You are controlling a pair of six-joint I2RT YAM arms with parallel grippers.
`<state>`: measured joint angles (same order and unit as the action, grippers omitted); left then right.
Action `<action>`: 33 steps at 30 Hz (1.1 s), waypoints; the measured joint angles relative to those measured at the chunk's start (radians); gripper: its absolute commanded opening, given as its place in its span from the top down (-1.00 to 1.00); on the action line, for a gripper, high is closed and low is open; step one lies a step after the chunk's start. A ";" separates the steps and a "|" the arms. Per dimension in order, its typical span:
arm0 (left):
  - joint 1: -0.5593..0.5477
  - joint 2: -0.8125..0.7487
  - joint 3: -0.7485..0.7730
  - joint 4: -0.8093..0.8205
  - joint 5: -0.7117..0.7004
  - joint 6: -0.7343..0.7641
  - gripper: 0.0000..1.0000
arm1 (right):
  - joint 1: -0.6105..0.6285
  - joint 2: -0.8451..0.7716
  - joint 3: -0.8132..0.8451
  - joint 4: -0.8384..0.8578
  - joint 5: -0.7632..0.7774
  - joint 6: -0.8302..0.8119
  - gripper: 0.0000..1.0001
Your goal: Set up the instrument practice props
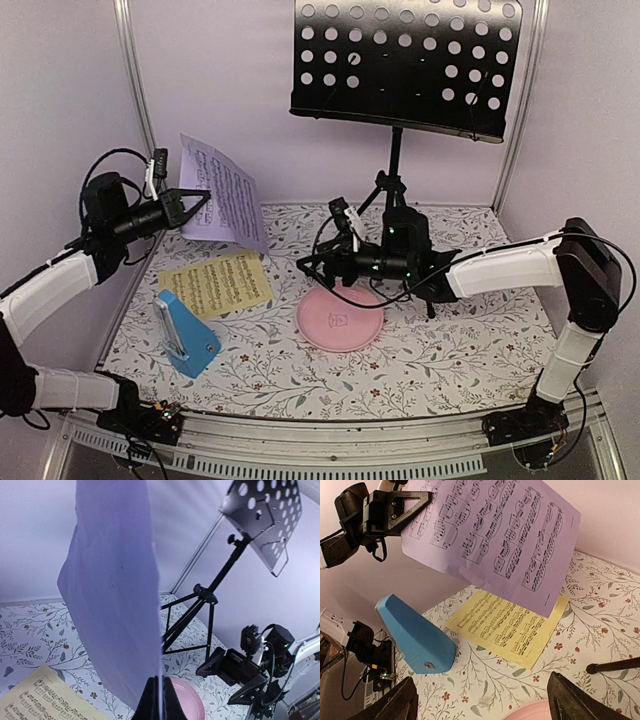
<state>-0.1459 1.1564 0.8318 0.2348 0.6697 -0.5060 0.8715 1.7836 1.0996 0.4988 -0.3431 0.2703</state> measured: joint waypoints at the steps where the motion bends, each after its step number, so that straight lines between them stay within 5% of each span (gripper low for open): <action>1: 0.000 -0.035 -0.021 0.008 0.016 -0.001 1.00 | 0.000 -0.015 -0.037 0.025 -0.014 0.004 -0.85; 13: -0.105 -0.227 -0.131 0.327 0.403 -0.095 1.00 | -0.032 -0.052 -0.261 0.452 -0.246 0.207 -0.98; 25: -0.249 -0.269 -0.025 0.384 0.511 -0.081 1.00 | -0.065 -0.056 -0.288 0.790 -0.411 0.407 -1.00; 29: -0.280 -0.266 -0.017 0.401 0.508 -0.081 1.00 | -0.065 -0.069 -0.286 0.801 -0.425 0.416 -0.61; 33: -0.311 -0.251 -0.017 0.423 0.499 -0.081 1.00 | -0.061 -0.088 -0.267 0.823 -0.446 0.430 0.00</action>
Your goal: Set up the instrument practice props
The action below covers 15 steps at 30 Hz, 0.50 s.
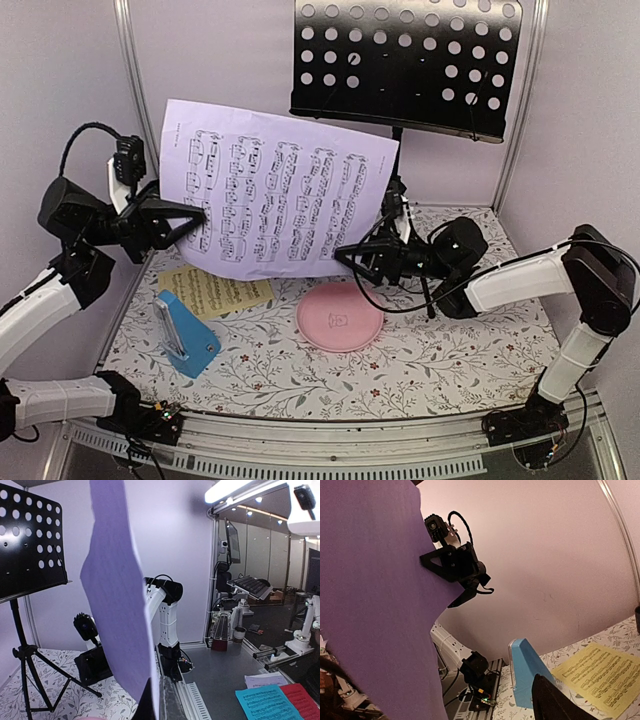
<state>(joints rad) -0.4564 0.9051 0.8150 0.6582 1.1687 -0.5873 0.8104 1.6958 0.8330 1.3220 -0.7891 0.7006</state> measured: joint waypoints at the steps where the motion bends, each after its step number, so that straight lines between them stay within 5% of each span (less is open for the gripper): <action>1: -0.004 0.006 0.000 0.003 -0.004 0.000 1.00 | 0.001 -0.008 0.000 0.007 -0.006 0.001 0.16; 5: -0.006 0.016 -0.002 0.002 -0.038 0.010 0.96 | 0.002 -0.048 -0.004 0.025 -0.017 0.002 1.00; 7: -0.008 0.011 -0.006 -0.017 -0.074 0.037 0.67 | 0.002 -0.076 -0.014 0.016 -0.017 -0.005 1.00; 10: -0.008 0.003 -0.008 -0.097 -0.146 0.101 -0.20 | 0.002 -0.145 -0.028 -0.068 -0.006 -0.046 1.00; 14: -0.008 0.011 0.006 -0.300 -0.290 0.201 -0.92 | 0.002 -0.263 -0.023 -0.336 0.051 -0.164 1.00; 15: -0.008 0.017 0.016 -0.351 -0.323 0.229 -0.98 | 0.002 -0.285 -0.014 -0.420 0.072 -0.197 1.00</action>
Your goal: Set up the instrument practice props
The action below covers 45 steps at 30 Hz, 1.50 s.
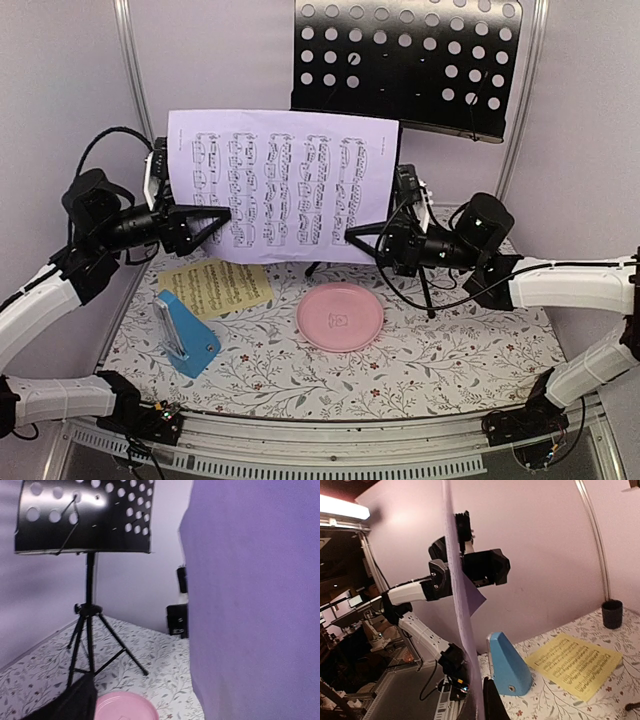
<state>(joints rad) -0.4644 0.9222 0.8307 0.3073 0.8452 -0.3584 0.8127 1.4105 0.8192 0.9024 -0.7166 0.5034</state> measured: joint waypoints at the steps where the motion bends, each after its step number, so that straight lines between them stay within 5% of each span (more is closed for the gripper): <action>1: 0.001 0.010 0.016 -0.072 -0.055 0.019 -0.98 | 0.001 -0.021 0.016 -0.104 0.028 -0.037 1.00; 10: 0.008 0.014 0.056 -0.414 -0.360 0.199 -0.98 | 0.000 -0.116 0.134 -0.932 0.284 -0.373 1.00; 17: 0.000 0.107 0.186 -0.575 -0.273 0.376 -0.98 | 0.001 -0.142 0.251 -1.325 0.372 -0.531 1.00; 29: -0.264 0.356 0.359 -0.666 -0.245 0.559 -0.78 | 0.033 -0.117 0.469 -1.659 0.398 -0.666 1.00; 45: -0.283 0.396 0.369 -0.728 -0.292 0.751 -0.97 | 0.223 -0.040 0.580 -1.855 0.460 -0.721 1.00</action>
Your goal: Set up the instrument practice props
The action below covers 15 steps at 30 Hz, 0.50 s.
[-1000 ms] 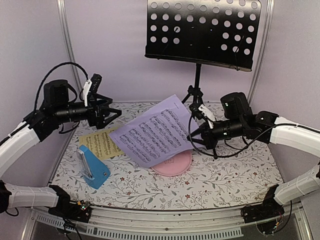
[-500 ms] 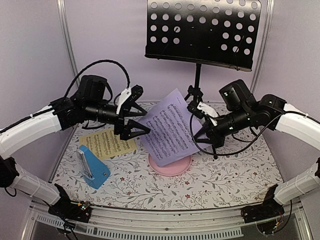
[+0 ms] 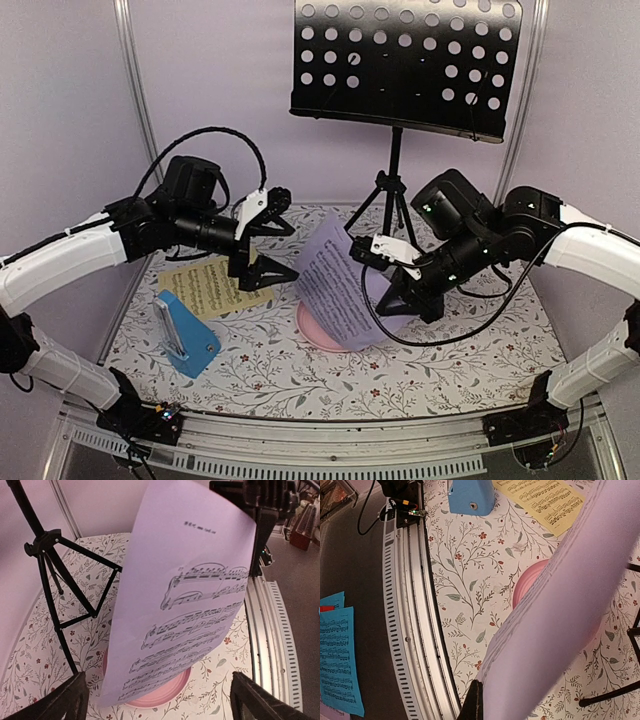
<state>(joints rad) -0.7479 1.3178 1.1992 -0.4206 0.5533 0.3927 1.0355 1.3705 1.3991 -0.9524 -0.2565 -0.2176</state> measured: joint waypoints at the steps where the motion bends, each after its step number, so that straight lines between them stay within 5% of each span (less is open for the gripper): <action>1: 0.000 0.002 -0.005 -0.001 0.008 0.005 -0.95 | 0.011 0.003 0.010 -0.008 0.006 -0.003 1.00; 7: -0.010 0.029 -0.007 0.011 0.030 0.014 -0.66 | 0.064 0.025 0.066 -0.057 0.048 -0.009 1.00; 15: -0.028 0.044 -0.007 0.013 0.081 0.019 0.56 | 0.076 0.028 0.086 -0.084 0.085 -0.009 1.00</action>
<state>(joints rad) -0.7761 1.3617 1.1923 -0.4076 0.6346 0.4122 1.1118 1.3983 1.4853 -1.0359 -0.1715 -0.2264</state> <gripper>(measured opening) 0.434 0.009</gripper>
